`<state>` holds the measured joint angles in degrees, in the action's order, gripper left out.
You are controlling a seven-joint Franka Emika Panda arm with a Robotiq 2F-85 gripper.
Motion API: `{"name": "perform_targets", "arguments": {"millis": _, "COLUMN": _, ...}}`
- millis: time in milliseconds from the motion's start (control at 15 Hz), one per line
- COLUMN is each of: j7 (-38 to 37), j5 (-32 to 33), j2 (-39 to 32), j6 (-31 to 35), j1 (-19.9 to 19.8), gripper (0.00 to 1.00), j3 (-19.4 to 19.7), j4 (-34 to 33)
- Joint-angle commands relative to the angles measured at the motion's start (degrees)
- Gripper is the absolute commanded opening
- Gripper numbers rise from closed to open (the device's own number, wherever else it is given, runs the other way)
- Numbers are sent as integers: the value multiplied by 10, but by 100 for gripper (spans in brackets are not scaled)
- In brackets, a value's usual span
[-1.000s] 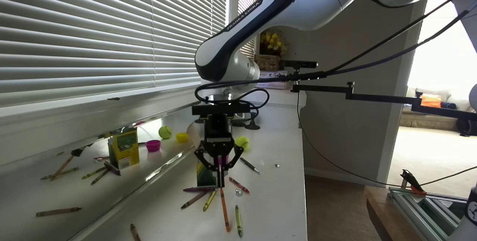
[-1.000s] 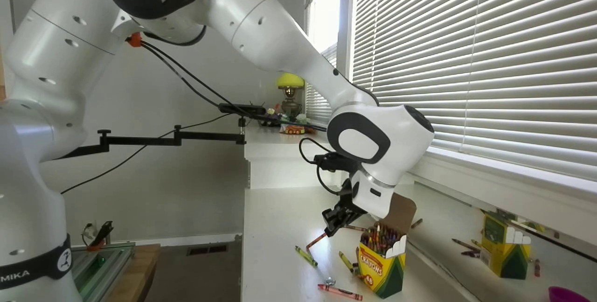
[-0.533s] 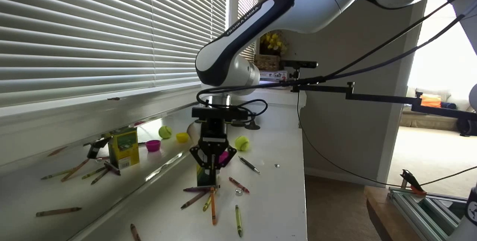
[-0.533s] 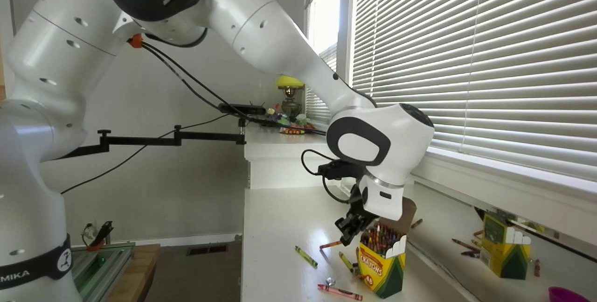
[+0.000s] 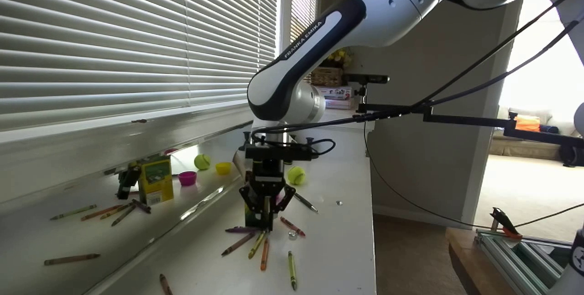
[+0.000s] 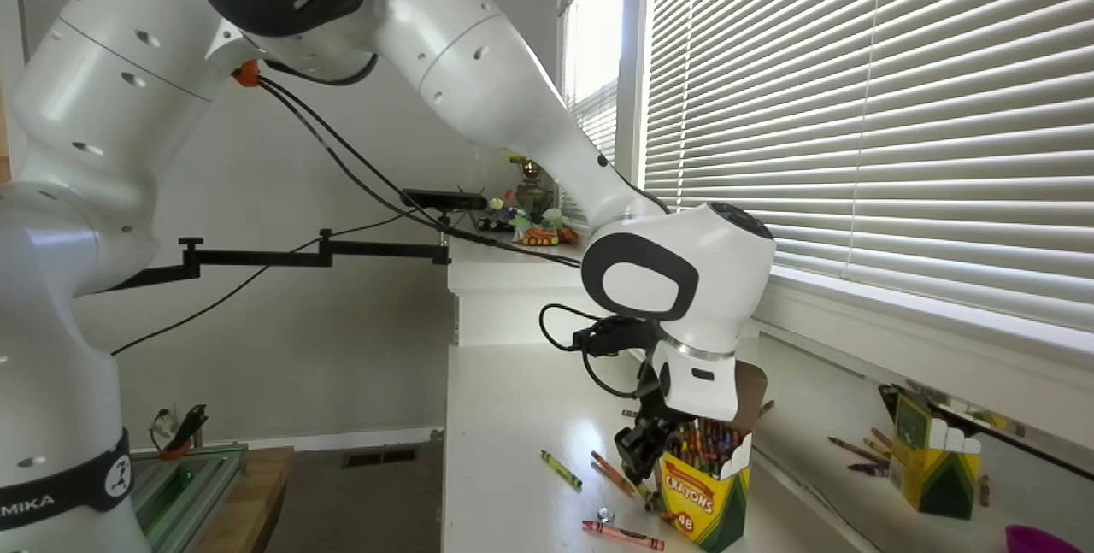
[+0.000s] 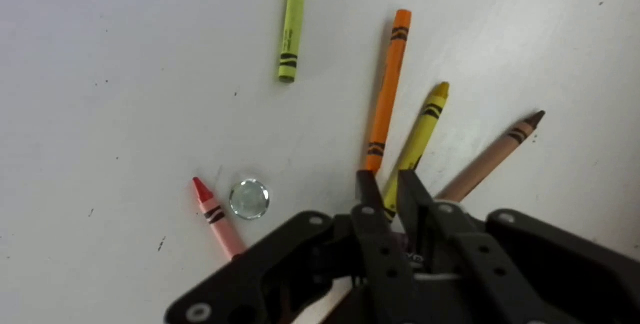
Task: Remove one orange crayon from the box.
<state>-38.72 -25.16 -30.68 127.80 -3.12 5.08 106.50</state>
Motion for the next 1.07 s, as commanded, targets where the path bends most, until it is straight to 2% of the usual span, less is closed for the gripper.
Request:
{"name": "perform_targets", "arguments": {"millis": 0, "j7": 13, "j5": 26, "j2": 56, "j6": 29, "j1": 13, "gripper": 48, "j3": 4, "j4": 63}}
{"name": "perform_targets", "arguments": {"millis": 267, "j7": 35, "j5": 55, "j2": 133, "j6": 10, "j1": 24, "gripper": 78, "j3": 1, "j4": 113}}
{"name": "perform_targets", "arguments": {"millis": 467, "j7": 63, "j5": 105, "j2": 188, "j6": -23, "j1": 34, "gripper": 98, "j3": -2, "j4": 131}}
{"name": "perform_targets", "arguments": {"millis": 667, "j7": 114, "j5": 136, "j2": 239, "j6": -43, "j1": 38, "gripper": 100, "j3": -12, "j4": 148}}
{"name": "perform_targets", "arguments": {"millis": 1000, "j7": 164, "j5": 226, "j2": 300, "j6": -47, "j1": 41, "gripper": 100, "j3": -23, "j4": 148}}
